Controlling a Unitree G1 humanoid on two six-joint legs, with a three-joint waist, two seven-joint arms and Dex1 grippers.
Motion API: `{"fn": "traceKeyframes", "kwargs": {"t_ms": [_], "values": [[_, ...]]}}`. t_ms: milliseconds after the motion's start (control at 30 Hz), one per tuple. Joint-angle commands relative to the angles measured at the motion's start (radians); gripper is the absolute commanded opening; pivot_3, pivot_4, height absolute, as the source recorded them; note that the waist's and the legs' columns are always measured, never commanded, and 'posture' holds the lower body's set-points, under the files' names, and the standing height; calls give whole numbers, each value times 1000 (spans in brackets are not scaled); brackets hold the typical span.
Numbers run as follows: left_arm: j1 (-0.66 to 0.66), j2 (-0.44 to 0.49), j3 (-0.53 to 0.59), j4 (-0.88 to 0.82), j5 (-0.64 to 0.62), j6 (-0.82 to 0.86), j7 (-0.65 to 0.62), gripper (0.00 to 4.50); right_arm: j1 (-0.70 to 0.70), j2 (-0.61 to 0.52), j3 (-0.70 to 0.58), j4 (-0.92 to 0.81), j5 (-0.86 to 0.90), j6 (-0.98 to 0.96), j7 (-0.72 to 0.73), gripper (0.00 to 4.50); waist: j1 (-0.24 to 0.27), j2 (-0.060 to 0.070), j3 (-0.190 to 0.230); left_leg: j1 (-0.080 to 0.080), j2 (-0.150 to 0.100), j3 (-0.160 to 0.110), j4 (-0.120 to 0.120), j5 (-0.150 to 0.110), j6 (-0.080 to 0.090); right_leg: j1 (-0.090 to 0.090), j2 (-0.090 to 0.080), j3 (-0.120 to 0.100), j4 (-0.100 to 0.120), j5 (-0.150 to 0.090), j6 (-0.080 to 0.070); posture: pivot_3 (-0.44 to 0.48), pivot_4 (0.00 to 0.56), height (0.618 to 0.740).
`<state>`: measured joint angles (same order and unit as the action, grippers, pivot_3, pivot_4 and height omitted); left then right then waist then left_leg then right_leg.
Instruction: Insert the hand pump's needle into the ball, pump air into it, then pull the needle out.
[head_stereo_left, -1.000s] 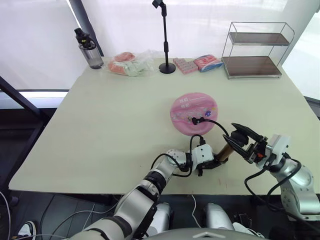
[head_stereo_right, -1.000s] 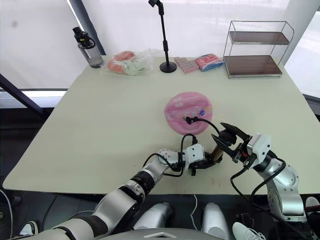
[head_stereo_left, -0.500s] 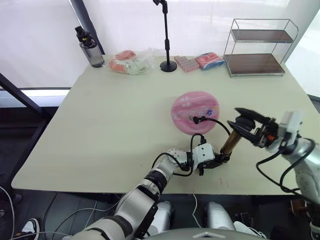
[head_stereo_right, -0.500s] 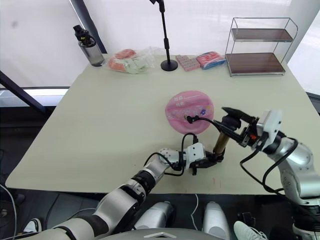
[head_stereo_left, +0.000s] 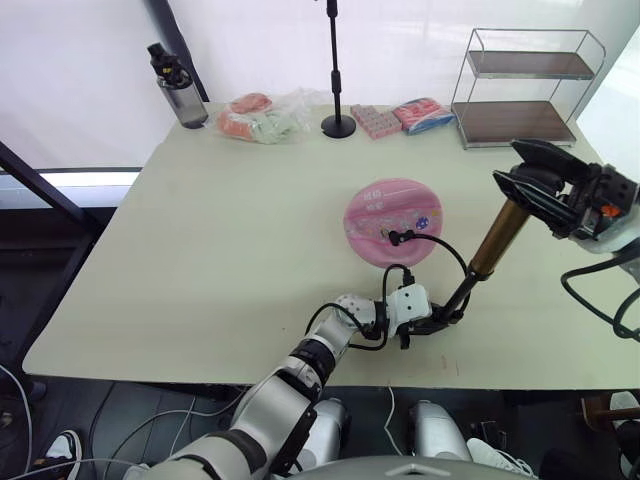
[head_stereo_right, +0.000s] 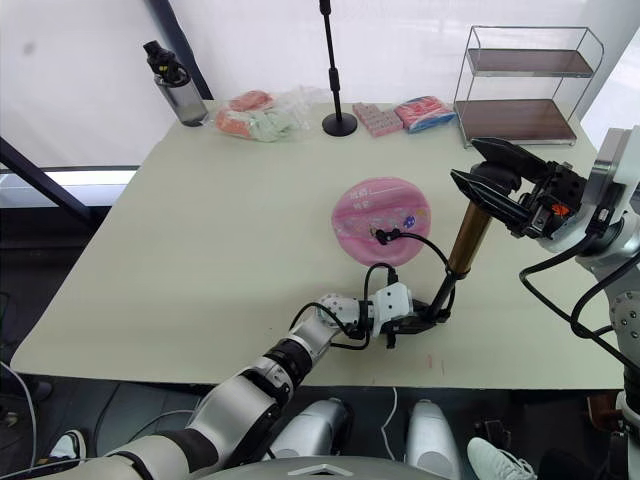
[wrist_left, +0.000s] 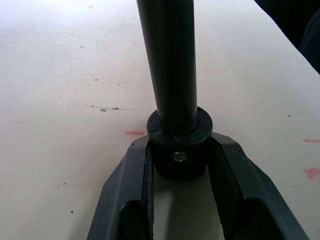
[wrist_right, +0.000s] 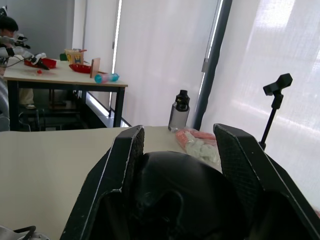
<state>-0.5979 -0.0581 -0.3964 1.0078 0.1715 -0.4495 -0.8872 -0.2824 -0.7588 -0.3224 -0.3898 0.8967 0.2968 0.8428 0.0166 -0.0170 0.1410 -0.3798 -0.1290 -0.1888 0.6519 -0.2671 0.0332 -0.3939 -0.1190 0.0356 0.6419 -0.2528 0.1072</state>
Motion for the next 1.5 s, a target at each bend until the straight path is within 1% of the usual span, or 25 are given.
{"fn": "traceKeyframes", "kwargs": {"t_ms": [33, 333, 433, 533, 633, 733, 900, 967, 1000, 1067, 1233, 1333, 1500], "values": [[61, 40, -47, 94, 68, 56, -3, 1089, -35, -6, -110, -53, 24, -52, -5, 1914, 0, 0, 0, -1, 0, 0, 0, 0, 0, -1, 0, 0, 0, 0, 0, 0, 150, 736], [64, 45, -47, 89, 67, 58, -3, 1089, 129, 97, -33, -8, -125, -157, 68, 1914, -1, -1, -3, 1, 0, 0, 0, 0, 0, 0, 0, 0, 0, 0, 0, 0, 150, 736], [63, 46, -49, 88, 68, 57, -2, 1089, 174, 158, 22, 19, -188, -218, 82, 1914, -3, -3, -7, 2, 0, 0, 0, 0, 0, 1, 1, 0, 1, 0, 0, 0, 150, 736], [64, 47, -50, 86, 67, 57, -2, 1089, 216, 208, 76, 50, -251, -273, 93, 1914, -4, -2, -10, 3, 1, 0, 0, 0, 0, 1, 2, 0, 1, 0, 0, 0, 150, 736], [66, 47, -50, 86, 65, 59, -3, 1089, 256, 240, 138, 88, -323, -330, 109, 1914, -4, -3, -15, 3, 1, 0, 0, 0, 0, 1, 2, 1, 1, 0, 0, 0, 150, 736], [66, 46, -49, 83, 64, 62, -3, 1089, 288, 282, 179, 120, -341, -365, 110, 1914, -4, -1, -18, 4, 1, 0, -1, 0, 0, 1, 3, 1, 1, 0, 0, 0, 150, 736], [67, 45, -47, 82, 65, 64, 0, 1089, 340, 309, 255, 192, -429, -428, 125, 1914, -4, -2, -21, 6, 1, 0, -2, 0, 0, 3, 4, 1, 1, 0, 0, 0, 150, 736], [67, 45, -46, 82, 66, 64, 2, 1089, 345, 309, 274, 220, -469, -442, 115, 1914, -4, -2, -21, 11, 1, 0, -3, 0, 0, 7, 4, 1, 1, 0, 0, 0, 150, 736], [67, 45, -46, 82, 67, 63, 3, 1089, 342, 308, 280, 236, -501, -440, 90, 1914, -4, -2, -21, 18, 2, 0, -6, -1, 0, 13, 4, 1, -1, -3, 3, 0, 150, 736], [66, 44, -46, 83, 67, 64, 4, 1089, 343, 306, 294, 259, -541, -440, 68, 1914, -4, -2, -21, 19, 2, 0, -6, -1, 0, 14, 4, 1, -1, -4, 3, 0, 150, 736], [66, 42, -45, 85, 66, 66, 5, 1089, 348, 309, 288, 230, -510, -441, 54, 1914, -4, -3, -22, 19, 2, 0, -6, -1, 0, 15, 4, 1, -1, -4, 4, 0, 150, 736], [65, 41, -45, 86, 66, 65, 5, 1089, 326, 298, 251, 171, -438, -429, 60, 1914, -4, -3, -22, 20, 2, -1, -6, -1, 0, 15, 4, 1, -1, -4, 4, 0, 150, 736], [65, 39, -47, 88, 68, 62, 6, 1089, 253, 244, 159, 56, -310, -374, 50, 1914, -3, -1, -17, 18, 2, -1, -6, -1, 0, 15, 4, 1, -1, -4, 3, 0, 150, 736]]}}
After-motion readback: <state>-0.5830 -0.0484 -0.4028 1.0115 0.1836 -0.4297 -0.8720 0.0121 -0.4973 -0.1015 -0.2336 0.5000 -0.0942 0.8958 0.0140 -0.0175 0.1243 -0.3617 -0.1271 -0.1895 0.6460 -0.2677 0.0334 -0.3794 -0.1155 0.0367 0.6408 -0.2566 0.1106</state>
